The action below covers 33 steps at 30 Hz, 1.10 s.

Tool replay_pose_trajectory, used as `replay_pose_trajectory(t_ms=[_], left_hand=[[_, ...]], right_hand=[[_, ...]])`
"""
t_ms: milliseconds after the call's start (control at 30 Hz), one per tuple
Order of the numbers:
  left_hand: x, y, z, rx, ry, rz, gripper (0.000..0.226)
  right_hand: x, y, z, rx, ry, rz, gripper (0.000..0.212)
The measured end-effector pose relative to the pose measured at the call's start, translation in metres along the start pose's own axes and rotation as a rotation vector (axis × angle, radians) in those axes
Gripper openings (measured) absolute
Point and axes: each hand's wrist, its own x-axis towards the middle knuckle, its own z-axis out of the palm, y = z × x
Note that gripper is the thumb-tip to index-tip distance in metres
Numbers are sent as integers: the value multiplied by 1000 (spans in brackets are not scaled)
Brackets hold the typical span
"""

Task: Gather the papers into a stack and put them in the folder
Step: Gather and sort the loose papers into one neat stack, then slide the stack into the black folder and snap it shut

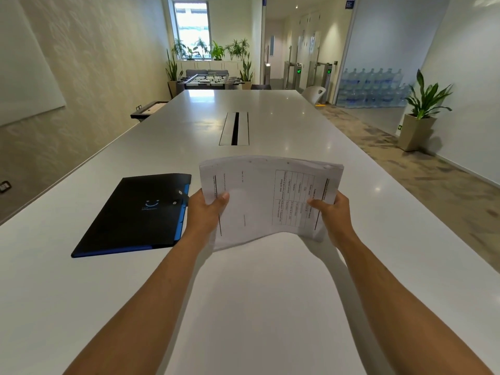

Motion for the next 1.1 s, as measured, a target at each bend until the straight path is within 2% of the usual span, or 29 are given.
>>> replay_pose_trajectory(t_ms=[200, 233, 300, 367, 433, 500, 533, 700, 800, 1000, 1100], left_hand=[[3, 7, -2, -153, 82, -74, 37], [4, 8, -2, -201, 89, -88, 37], [5, 9, -1, -302, 95, -118, 41], [5, 9, 2, -367, 106, -160, 46], [3, 8, 7, -409, 118, -202, 48], [1, 6, 12, -440, 126, -234, 49], [0, 6, 14, -443, 132, -246, 50], [-12, -2, 25, -514, 194, -319, 50], [-19, -8, 24, -502, 230, -334, 48], [-23, -15, 7, -321, 116, -387, 41], [-13, -13, -16, -252, 179, -379, 30]], right_hand=[[8, 1, 1, 82, 126, 19, 24], [9, 2, 3, 105, 154, 58, 31], [10, -1, 11, 192, 217, 181, 60], [8, -5, 20, 433, 233, 311, 80], [4, -10, 32, 644, 137, 397, 67], [-5, -14, 48, 685, -9, 411, 44], [-10, -15, 57, 687, -43, 403, 40], [-17, -12, 90, 720, 44, 382, 49], [-13, -4, 99, 641, 89, 406, 49], [-2, 5, 99, 560, 87, 440, 64], [5, 6, 99, 552, 64, 456, 60]])
